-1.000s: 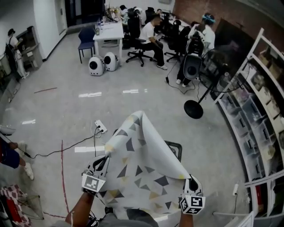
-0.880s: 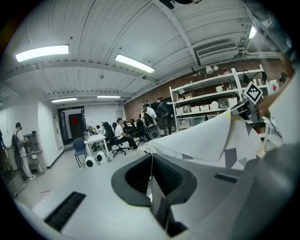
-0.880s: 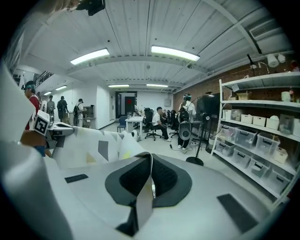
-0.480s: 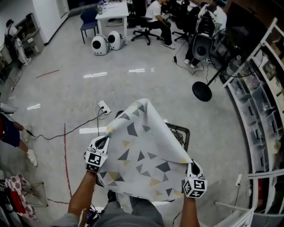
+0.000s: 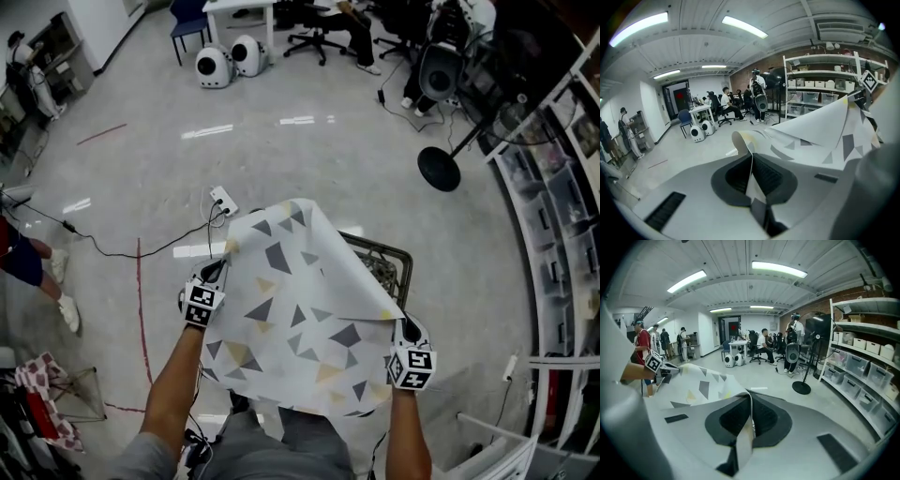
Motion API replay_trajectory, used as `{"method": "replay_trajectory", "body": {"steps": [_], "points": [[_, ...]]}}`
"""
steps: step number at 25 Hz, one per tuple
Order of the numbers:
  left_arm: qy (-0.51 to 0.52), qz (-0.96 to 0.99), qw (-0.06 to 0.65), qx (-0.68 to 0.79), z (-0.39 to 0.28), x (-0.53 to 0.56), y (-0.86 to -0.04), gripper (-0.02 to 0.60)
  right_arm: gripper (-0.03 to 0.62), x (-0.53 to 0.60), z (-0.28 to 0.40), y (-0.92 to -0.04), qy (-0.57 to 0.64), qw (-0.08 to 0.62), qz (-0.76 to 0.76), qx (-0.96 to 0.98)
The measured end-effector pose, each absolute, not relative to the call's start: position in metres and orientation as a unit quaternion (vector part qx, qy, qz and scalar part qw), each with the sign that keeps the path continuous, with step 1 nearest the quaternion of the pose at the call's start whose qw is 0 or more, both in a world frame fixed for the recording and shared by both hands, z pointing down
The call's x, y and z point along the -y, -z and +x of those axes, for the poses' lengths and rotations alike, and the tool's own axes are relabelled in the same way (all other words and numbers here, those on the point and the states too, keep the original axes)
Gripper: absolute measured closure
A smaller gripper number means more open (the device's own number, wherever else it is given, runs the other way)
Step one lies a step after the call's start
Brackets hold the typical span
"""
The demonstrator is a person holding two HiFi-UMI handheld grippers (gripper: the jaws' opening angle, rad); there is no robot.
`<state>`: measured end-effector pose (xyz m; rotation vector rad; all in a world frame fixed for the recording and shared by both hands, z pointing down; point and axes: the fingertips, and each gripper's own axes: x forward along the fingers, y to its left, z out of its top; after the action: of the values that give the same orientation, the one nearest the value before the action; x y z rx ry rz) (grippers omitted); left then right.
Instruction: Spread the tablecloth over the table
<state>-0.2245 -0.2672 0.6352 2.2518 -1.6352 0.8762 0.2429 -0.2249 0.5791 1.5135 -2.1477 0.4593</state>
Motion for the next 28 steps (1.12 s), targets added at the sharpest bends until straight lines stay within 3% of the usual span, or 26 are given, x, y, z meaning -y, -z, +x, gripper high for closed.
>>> {"method": "replay_trajectory", "body": {"steps": [12, 20, 28], "points": [[-0.288, 0.683, 0.278, 0.611, -0.294, 0.257, -0.743, 0.581, 0.577, 0.221, 0.28, -0.646, -0.237, 0.256, 0.573, 0.742], [-0.318, 0.649, 0.331, 0.607, -0.307, 0.26, -0.792, 0.58, 0.565, 0.235, 0.324, -0.713, -0.316, 0.279, 0.601, 0.679], [-0.335, 0.646, 0.329, 0.601, -0.306, 0.26, -0.804, 0.579, 0.51, 0.251, 0.354, -0.791, -0.384, 0.339, 0.571, 0.641]]}}
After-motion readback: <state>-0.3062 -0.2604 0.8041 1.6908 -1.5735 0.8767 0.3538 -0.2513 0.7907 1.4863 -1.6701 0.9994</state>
